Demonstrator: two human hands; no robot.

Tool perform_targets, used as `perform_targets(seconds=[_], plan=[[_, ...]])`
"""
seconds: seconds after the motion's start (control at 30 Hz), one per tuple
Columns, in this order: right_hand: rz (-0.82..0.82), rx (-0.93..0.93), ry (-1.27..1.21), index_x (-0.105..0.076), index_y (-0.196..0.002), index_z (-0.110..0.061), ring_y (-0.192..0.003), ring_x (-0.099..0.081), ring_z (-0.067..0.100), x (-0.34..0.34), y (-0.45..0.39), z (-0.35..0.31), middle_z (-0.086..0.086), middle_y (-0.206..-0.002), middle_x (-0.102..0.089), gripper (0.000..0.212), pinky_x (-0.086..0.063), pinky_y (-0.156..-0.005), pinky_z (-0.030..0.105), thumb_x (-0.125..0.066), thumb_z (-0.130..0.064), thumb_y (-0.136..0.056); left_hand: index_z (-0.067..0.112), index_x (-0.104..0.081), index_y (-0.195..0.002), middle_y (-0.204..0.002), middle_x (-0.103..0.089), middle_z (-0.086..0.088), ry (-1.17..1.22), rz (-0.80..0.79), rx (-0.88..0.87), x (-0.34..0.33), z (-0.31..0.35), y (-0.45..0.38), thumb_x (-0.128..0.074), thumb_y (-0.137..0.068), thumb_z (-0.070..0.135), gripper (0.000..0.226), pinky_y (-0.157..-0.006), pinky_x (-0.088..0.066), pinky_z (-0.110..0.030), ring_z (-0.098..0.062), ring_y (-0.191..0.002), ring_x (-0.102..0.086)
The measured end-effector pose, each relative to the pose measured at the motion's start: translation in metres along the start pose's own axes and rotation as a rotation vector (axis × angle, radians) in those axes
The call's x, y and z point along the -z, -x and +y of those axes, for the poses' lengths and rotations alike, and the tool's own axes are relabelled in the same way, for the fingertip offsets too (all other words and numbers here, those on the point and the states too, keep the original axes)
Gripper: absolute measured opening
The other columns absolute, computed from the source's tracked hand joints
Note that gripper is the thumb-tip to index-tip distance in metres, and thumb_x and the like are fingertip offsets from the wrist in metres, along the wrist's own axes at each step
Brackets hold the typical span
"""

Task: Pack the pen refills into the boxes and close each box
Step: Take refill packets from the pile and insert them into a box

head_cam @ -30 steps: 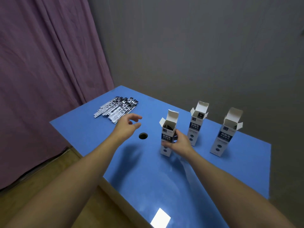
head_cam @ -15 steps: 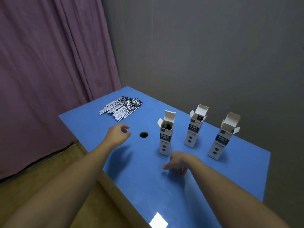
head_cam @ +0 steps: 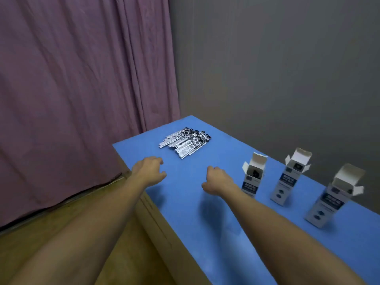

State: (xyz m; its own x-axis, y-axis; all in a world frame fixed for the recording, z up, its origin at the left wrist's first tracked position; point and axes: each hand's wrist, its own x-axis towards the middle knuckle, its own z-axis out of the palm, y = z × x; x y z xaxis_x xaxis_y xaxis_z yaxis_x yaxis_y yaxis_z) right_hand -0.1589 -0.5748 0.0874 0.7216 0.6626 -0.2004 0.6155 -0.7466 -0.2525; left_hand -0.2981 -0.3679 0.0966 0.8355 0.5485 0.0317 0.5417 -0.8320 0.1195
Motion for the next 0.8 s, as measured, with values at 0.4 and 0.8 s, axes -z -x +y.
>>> perform_targets(seconds=[0.4, 0.8], plan=[[-0.01, -0.123, 0.117, -0.046, -0.125, -0.012, -0.118, -0.047, 0.029, -0.014, -0.084, -0.113, 0.01, -0.127, -0.049, 0.037, -0.045, -0.088, 0.038, -0.053, -0.026, -0.091, 0.026, -0.05, -0.14, -0.142, -0.053, 0.005, -0.041, -0.069, -0.112, 0.014, -0.129, -0.078, -0.055, -0.09, 0.049, 0.055, -0.098, -0.046, -0.036, -0.018, -0.129, -0.049], [0.01, -0.245, 0.088, -0.047, -0.127, -0.013, -0.121, -0.049, 0.028, -0.018, -0.183, -0.155, 0.007, -0.128, -0.051, 0.043, -0.044, -0.086, 0.037, -0.056, -0.027, -0.088, 0.025, -0.053, -0.136, -0.138, -0.052, 0.004, 0.042, -0.147, -0.162, -0.013, -0.181, -0.19, -0.061, -0.091, 0.043, 0.049, -0.095, -0.048, -0.037, -0.019, -0.125, -0.051]])
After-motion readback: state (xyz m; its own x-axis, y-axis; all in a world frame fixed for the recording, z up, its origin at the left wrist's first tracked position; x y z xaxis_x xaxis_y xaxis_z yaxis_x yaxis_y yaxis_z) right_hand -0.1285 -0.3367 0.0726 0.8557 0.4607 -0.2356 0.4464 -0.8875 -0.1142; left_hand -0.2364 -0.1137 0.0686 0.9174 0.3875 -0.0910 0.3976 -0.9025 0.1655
